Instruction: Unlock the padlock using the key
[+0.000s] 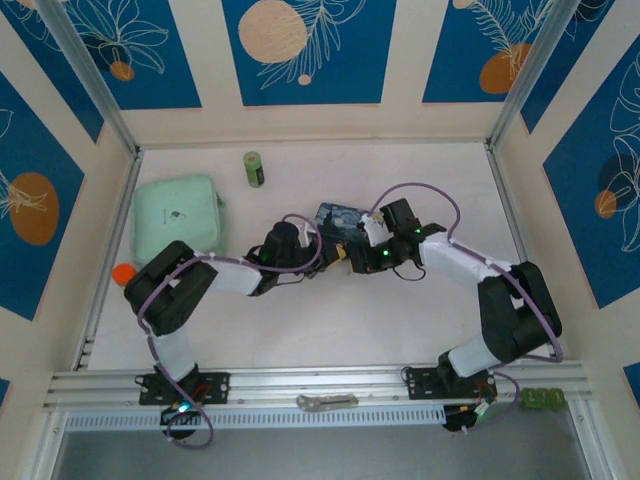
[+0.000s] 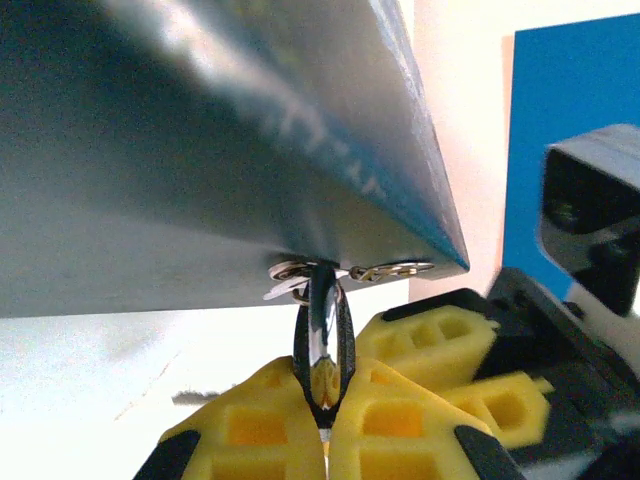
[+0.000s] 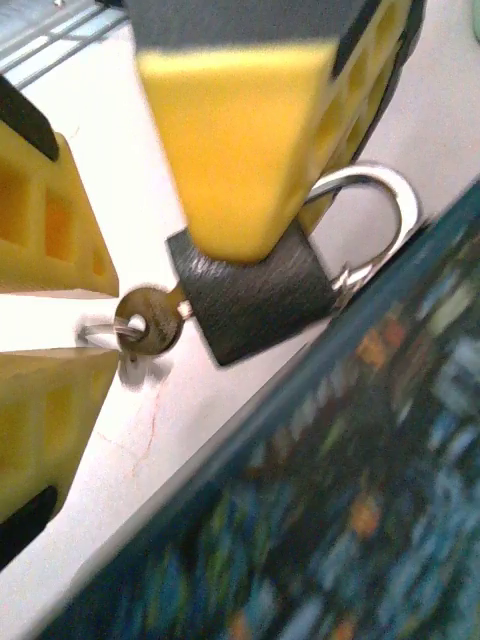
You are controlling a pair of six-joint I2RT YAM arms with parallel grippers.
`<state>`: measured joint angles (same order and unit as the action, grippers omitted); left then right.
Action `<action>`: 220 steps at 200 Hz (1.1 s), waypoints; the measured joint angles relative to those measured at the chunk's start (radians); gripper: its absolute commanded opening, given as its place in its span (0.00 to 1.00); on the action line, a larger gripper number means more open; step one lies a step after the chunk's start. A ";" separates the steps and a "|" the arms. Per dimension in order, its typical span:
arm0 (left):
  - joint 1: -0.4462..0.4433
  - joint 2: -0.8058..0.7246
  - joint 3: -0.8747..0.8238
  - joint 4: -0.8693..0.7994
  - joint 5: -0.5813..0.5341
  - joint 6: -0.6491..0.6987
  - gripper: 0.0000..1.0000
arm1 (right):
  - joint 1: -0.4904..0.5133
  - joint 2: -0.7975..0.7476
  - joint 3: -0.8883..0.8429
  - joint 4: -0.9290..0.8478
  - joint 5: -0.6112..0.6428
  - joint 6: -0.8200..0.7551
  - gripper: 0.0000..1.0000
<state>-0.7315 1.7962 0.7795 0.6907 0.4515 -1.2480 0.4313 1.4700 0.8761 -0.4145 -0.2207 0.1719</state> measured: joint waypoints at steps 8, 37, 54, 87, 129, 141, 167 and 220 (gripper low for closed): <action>-0.004 -0.004 0.003 -0.019 0.004 0.003 0.00 | 0.026 -0.021 0.003 -0.005 0.050 -0.007 0.34; -0.011 -0.013 0.020 -0.082 0.013 0.024 0.00 | 0.117 -0.063 0.020 -0.023 0.229 -0.041 0.36; -0.011 -0.019 0.022 -0.101 0.013 0.027 0.00 | 0.171 -0.064 0.026 -0.027 0.336 -0.061 0.36; -0.011 -0.021 0.031 -0.124 0.016 0.027 0.00 | 0.262 -0.044 0.039 -0.035 0.520 -0.122 0.36; -0.011 -0.021 0.031 -0.157 0.015 0.026 0.00 | 0.329 -0.014 0.044 -0.031 0.639 -0.181 0.36; -0.011 -0.021 0.031 -0.162 0.011 0.026 0.00 | 0.339 -0.006 0.045 -0.027 0.658 -0.191 0.36; -0.009 -0.021 0.031 -0.179 0.007 0.026 0.00 | 0.360 0.009 0.050 -0.025 0.687 -0.203 0.40; -0.009 -0.021 0.034 -0.160 0.017 0.026 0.00 | 0.379 0.000 0.036 -0.048 0.701 -0.182 0.41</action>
<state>-0.7406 1.7748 0.8131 0.5304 0.4686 -1.2224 0.8101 1.4700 0.9119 -0.4629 0.4805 -0.0105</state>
